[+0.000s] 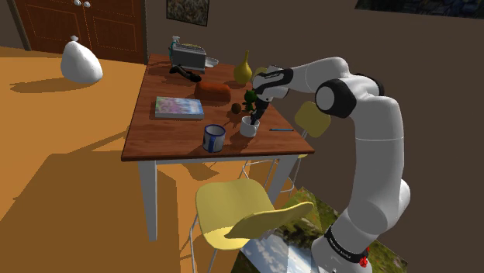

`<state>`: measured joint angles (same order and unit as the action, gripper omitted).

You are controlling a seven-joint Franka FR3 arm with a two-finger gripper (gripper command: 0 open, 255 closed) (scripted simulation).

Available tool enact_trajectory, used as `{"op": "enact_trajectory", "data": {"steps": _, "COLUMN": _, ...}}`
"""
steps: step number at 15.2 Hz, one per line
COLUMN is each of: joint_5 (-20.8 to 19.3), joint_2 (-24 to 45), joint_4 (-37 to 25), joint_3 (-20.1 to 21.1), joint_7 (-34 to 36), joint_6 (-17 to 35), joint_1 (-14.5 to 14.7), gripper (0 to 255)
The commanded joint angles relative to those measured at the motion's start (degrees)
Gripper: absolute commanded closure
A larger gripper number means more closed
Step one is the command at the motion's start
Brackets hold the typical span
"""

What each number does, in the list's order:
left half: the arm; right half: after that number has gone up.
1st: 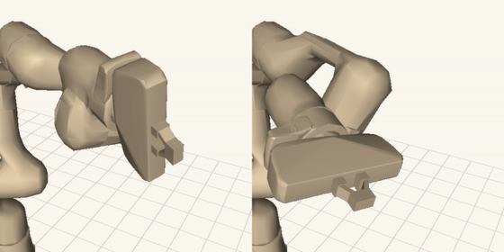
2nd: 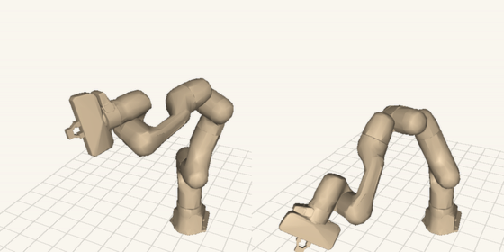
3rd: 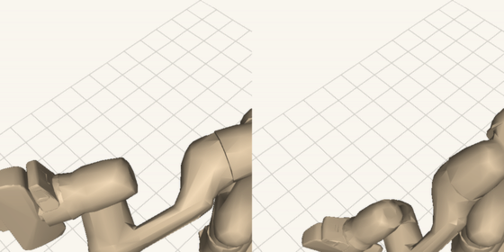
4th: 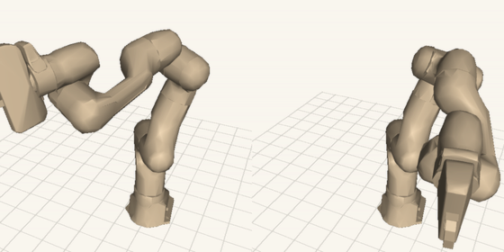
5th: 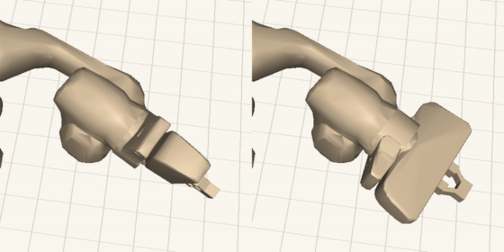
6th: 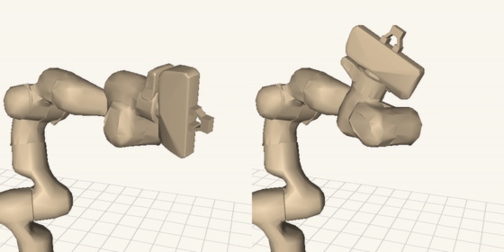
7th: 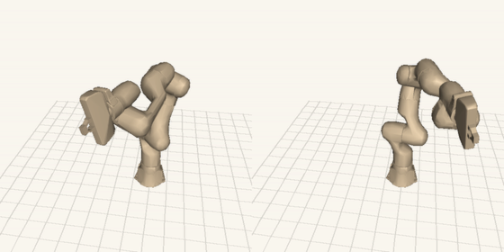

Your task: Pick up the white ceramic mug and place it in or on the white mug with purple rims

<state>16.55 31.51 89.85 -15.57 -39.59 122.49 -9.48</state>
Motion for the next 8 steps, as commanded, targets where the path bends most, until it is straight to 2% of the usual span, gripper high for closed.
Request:
{"op": "enact_trajectory", "data": {"steps": 1, "joint_5": 0.0, "joint_2": 0.0, "joint_4": 0.0, "joint_3": 0.0, "joint_7": 0.0, "joint_6": 0.0, "joint_1": 0.0, "gripper": 255}}
{"op": "enact_trajectory", "data": {"steps": 8, "joint_5": -0.56, "joint_2": -1.25, "joint_4": -1.19, "joint_3": -0.31, "joint_7": 0.55, "joint_6": -2.37, "joint_1": 0.11, "gripper": 255}}
